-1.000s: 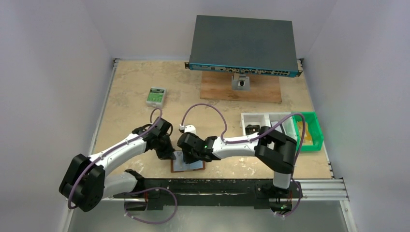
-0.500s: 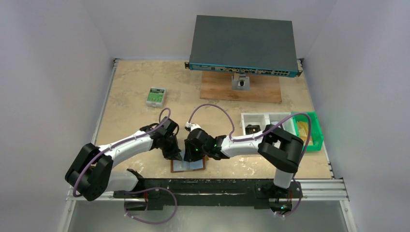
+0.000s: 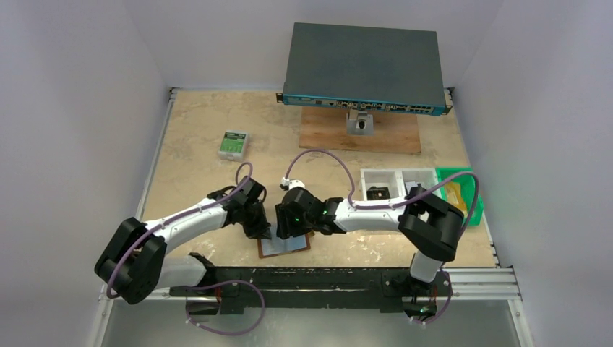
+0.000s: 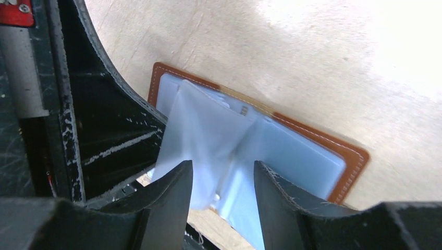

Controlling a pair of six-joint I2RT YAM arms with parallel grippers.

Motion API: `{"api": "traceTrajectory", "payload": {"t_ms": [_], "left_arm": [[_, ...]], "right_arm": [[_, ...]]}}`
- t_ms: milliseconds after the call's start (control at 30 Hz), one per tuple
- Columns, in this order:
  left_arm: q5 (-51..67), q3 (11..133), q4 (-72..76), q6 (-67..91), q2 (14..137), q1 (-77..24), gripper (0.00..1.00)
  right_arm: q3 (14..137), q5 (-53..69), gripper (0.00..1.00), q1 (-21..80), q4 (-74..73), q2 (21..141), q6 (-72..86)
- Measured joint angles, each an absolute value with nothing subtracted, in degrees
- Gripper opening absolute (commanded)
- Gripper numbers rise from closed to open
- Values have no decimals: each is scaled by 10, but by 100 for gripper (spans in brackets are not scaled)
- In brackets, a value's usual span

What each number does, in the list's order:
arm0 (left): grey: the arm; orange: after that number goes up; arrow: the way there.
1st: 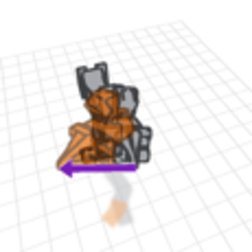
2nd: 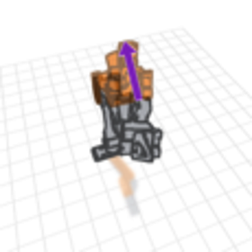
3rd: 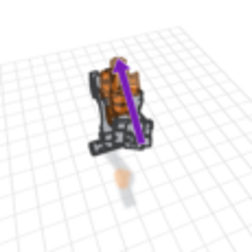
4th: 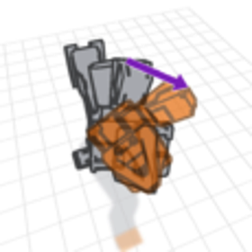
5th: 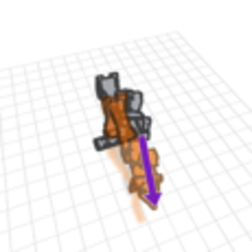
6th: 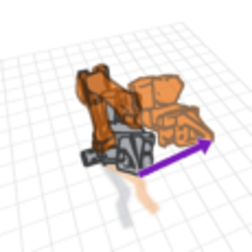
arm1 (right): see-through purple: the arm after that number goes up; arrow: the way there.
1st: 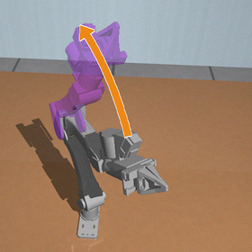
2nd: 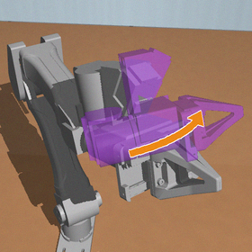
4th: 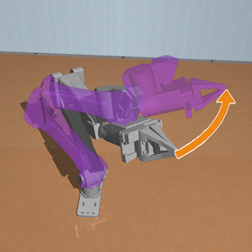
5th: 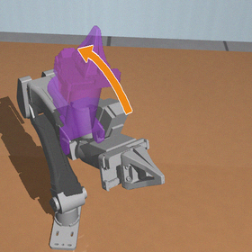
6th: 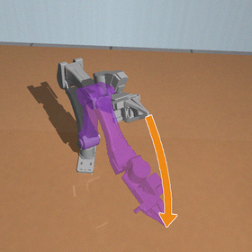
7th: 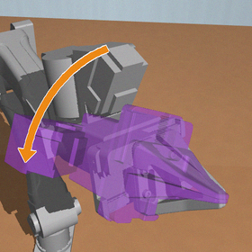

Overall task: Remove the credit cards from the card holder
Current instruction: Remove the credit card from the card holder.

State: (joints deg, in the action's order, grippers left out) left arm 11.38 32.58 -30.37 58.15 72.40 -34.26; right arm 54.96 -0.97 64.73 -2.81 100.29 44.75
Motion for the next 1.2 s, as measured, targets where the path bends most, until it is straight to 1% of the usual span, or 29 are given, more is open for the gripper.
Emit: {"api": "traceTrajectory", "payload": {"t_ms": [267,500,900,1100,1200], "left_arm": [[114,321,-296,582,706,-348,0],[114,332,-288,582,708,-382,2],[118,423,-259,580,815,-416,4],[124,453,-257,578,883,-417,3],[127,455,-261,576,887,-417,5]], "right_arm": [[553,-58,48,645,-104,930,455],[554,-96,47,645,-150,874,470],[512,-115,46,645,-177,826,502],[505,-119,45,645,-181,825,506],[505,-118,45,645,-178,829,506]]}}
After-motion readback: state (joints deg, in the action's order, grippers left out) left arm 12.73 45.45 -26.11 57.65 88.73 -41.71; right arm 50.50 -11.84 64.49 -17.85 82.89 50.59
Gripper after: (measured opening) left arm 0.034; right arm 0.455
